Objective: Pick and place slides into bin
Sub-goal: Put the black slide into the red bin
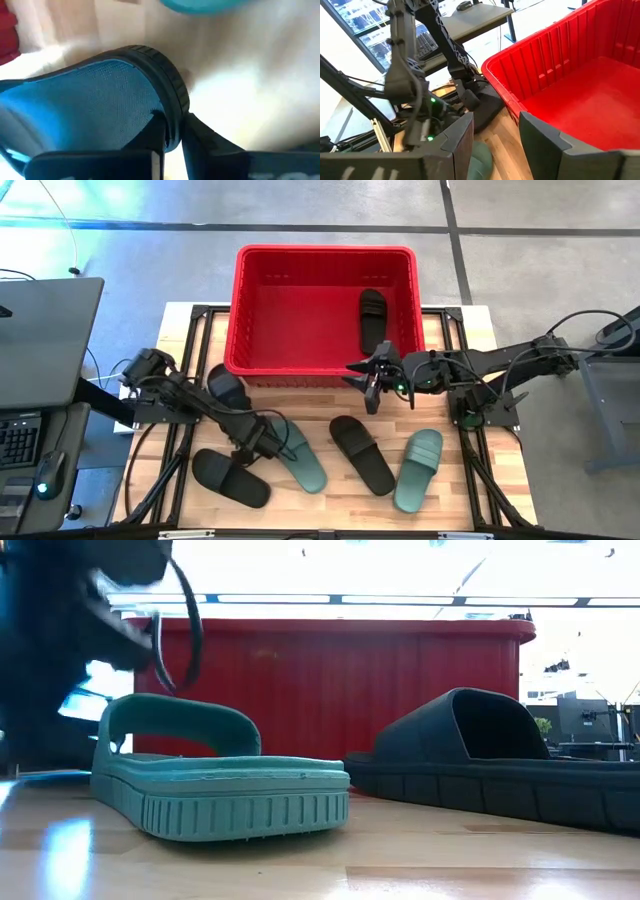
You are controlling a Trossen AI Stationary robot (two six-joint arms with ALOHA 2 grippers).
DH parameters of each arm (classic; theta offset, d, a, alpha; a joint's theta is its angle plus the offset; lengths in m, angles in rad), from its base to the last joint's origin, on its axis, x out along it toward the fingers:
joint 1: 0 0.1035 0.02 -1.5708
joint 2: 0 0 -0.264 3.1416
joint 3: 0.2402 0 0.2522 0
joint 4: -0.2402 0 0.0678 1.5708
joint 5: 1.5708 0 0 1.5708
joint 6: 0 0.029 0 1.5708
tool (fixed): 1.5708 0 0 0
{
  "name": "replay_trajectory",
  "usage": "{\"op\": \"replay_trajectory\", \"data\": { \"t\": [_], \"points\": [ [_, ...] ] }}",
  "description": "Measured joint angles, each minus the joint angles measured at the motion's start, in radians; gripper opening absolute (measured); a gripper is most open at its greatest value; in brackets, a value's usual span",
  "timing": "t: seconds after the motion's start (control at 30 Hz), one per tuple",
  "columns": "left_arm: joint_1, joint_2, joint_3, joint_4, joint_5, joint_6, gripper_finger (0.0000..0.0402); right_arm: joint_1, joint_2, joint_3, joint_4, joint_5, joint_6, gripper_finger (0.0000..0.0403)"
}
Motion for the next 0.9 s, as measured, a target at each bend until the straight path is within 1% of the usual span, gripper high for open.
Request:
{"op": "replay_trajectory", "data": {
  "t": [0.07, 0.13, 0.2, 0.3, 0.37, 0.53, 0.63, 0.73, 0.83, 0.9],
  "points": [
    [-0.013, -0.005, 0.068, -0.047, 0.029, 0.031, 0.0023, 0.0, 0.0, 0.0, 0.0, 0.012, 0.0, 0.0145],
    [-0.031, -0.007, 0.151, -0.127, 0.019, 0.041, 0.0023, 0.0, 0.0, 0.0, 0.0, 0.018, 0.0, 0.0145],
    [-0.052, -0.012, 0.252, -0.222, -0.001, 0.043, 0.0023, 0.0, 0.0, 0.0, -0.001, 0.018, 0.0, 0.0146],
    [-0.083, -0.011, 0.421, -0.34, 0.002, 0.048, 0.0021, 0.0, 0.0, 0.0, -0.001, 0.018, -0.003, 0.0147],
    [-0.109, -0.012, 0.536, -0.375, 0.002, 0.05, 0.0019, 0.0, 0.0, 0.0, -0.004, 0.018, -0.006, 0.0146],
    [-0.174, -0.011, 0.817, -0.368, -0.059, 0.069, 0.0019, 0.0, 0.0, 0.0, -0.017, 0.019, -0.008, 0.0145],
    [-0.196, -0.012, 0.97, -0.351, -0.131, 0.044, 0.0019, 0.0, 0.0, 0.0, -0.036, 0.011, -0.001, 0.0147],
    [-0.197, -0.012, 1.107, -0.336, -0.242, 0.069, 0.0019, 0.0, 0.0, 0.0, -0.05, -0.011, -0.001, 0.0145],
    [-0.192, -0.012, 1.222, -0.34, -0.388, 0.168, 0.0019, 0.0, 0.0, 0.0, -0.055, -0.018, 0.0, 0.0145],
    [-0.176, -0.012, 1.276, -0.338, -0.494, 0.256, 0.0018, 0.0, 0.0, 0.0, -0.055, -0.018, 0.001, 0.0146]
  ]
}}
